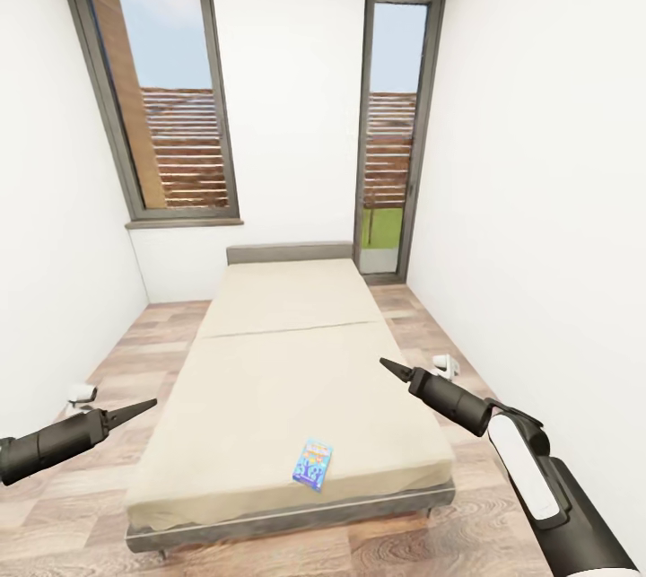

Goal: Put all the toys in the child's room - the three board games (two on the bed and one on the table), the two jigsaw puzzles on the table, and the tennis ball on the table - inside the toy box on the table in the child's room.

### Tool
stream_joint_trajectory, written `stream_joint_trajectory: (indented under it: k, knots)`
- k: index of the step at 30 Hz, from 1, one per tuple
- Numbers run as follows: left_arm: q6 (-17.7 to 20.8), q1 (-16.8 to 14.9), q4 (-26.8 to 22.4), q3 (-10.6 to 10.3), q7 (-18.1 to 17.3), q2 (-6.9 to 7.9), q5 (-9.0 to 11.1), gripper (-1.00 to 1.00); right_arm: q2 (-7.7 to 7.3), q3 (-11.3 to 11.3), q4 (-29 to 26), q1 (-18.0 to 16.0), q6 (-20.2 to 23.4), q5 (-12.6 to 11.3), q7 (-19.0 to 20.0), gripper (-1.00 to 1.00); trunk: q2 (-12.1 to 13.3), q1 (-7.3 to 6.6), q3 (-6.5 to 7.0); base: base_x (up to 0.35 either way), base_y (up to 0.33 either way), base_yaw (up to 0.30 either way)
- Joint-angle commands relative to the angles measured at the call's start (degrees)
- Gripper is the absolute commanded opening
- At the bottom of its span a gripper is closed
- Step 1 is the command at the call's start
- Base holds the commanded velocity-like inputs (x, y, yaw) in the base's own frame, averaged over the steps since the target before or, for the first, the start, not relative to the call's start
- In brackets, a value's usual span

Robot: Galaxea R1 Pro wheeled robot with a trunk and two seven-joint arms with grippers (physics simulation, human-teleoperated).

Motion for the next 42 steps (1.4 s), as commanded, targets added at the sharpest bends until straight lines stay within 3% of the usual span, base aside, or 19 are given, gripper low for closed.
stream_joint_trajectory:
  k: [1, 15, 27, 42]
  knots:
    - [0.6, 0.0, 0.0, 0.0, -0.1, 0.00, 0.1, 1.00, -0.03, 0.0, 0.0, 0.0, 0.2, -0.2, 0.0, 1.00, -0.1, 0.00, -0.05, -0.217, 0.000, 0.000]
    - [0.6, 0.0, 0.0, 0.0, 0.0, -0.08, 0.1, 1.00, -0.03, 0.2, -0.1, 0.0, 0.2, -0.2, -0.1, 1.00, -0.1, 0.00, -0.05, -0.041, 0.000, 0.007]
    - [0.6, 0.0, 0.0, 0.0, 0.0, -0.16, 0.1, 1.00, -0.03, 0.2, 0.0, 0.0, 0.2, -0.2, -0.2, 1.00, -0.1, 0.00, -0.08, -0.001, 0.072, 0.185]
    - [0.6, 0.0, 0.0, 0.0, 0.0, -0.18, 0.1, 1.00, 0.06, 0.1, 0.5, 0.0, 0.2, -0.3, -0.3, 1.00, -0.1, 0.00, -0.09, 0.000, 0.006, 0.018]
